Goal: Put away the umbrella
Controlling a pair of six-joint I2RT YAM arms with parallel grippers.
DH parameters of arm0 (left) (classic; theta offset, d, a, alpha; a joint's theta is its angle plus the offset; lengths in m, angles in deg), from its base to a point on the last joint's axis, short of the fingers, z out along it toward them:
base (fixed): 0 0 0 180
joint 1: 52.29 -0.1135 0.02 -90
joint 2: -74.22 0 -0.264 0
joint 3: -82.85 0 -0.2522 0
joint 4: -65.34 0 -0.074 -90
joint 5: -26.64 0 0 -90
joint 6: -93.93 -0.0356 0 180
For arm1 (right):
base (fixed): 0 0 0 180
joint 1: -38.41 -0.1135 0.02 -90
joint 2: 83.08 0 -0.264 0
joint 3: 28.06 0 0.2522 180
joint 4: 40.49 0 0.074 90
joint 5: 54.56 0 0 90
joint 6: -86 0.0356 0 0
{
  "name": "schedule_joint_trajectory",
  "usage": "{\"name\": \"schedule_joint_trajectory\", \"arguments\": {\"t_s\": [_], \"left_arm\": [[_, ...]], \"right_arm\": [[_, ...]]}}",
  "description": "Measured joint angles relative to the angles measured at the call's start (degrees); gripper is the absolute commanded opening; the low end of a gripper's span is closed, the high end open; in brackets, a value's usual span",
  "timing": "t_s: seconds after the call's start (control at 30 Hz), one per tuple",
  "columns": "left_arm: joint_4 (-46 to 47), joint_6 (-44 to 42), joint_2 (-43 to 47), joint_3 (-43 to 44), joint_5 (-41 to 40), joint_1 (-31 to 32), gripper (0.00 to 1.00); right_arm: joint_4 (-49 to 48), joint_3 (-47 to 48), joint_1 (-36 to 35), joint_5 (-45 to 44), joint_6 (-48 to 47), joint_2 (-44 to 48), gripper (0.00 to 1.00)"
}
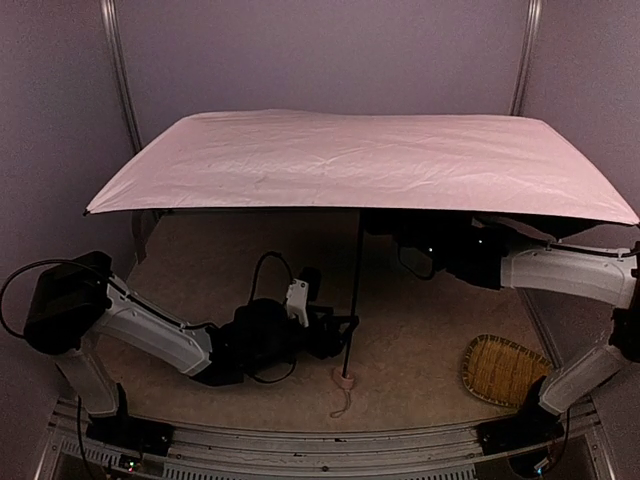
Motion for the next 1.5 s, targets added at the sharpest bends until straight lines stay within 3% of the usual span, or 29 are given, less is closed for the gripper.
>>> {"name": "schedule_joint_trajectory", "arguments": {"t_s": [0.23,0.3,0.47,0.5,0.53,0.57,0.63,0.7,0.83,0.93,1.2,1.33,1.5], "left_arm": [[0.11,-1.38,-7.23,4.46,-0.44,-0.09,0.68],[0.13,-1.42,-9.14,5.92,0.13,-0.13,0.53],[0.15,0.42,-11.19,7.28,1.66,-0.96,0.03],[0.35,0.96,-11.19,7.26,2.29,-1.16,0.0],[1.07,1.25,-11.15,7.1,3.21,-1.4,0.0],[1.81,0.44,-10.95,6.73,4.42,-1.49,0.0],[3.08,1.31,-10.01,5.42,6.49,-1.6,0.0],[4.44,2.43,-8.37,3.5,9.44,-2.05,0.0],[7.78,9.4,-3.02,-2.36,16.5,-5.9,0.0],[11.15,15.15,0.87,-5.16,21.29,-10.6,0.0],[17.25,25.51,11.1,-7.21,27.63,-16.39,0.0],[15.65,26.03,15.56,-7.23,30.23,-15.96,0.0],[7.19,20.98,21.68,-7.23,29.11,-13.79,0.0]], "right_arm": [[-0.09,0.37,-0.17,0.11,0.0,-0.96,0.0],[-0.09,0.7,-0.17,0.31,0.11,-1.31,0.0],[-0.09,0.76,-0.17,0.98,0.57,-1.42,0.0],[-0.11,0.76,-0.17,1.22,0.57,-1.4,0.0],[-0.31,0.76,-0.17,1.4,0.5,-1.4,0.0],[-0.5,0.74,-0.17,1.68,0.37,-1.4,0.08],[-0.79,0.59,-0.17,2.54,-0.02,-1.27,0.4],[-1.7,-0.09,-0.26,3.69,-1.4,-0.61,0.6],[-4.2,-3.89,-0.37,5.9,-5.35,4.13,0.81],[-7.02,-7.78,-0.46,9.07,-9.44,8.28,0.88],[-9.49,-16.02,-0.44,17.66,-16.74,11.98,0.9],[-9.57,-17.66,-0.42,19.93,-18.53,11.91,0.91],[-11.02,-18.12,0.15,21.7,-19.58,10.84,0.91]]}}
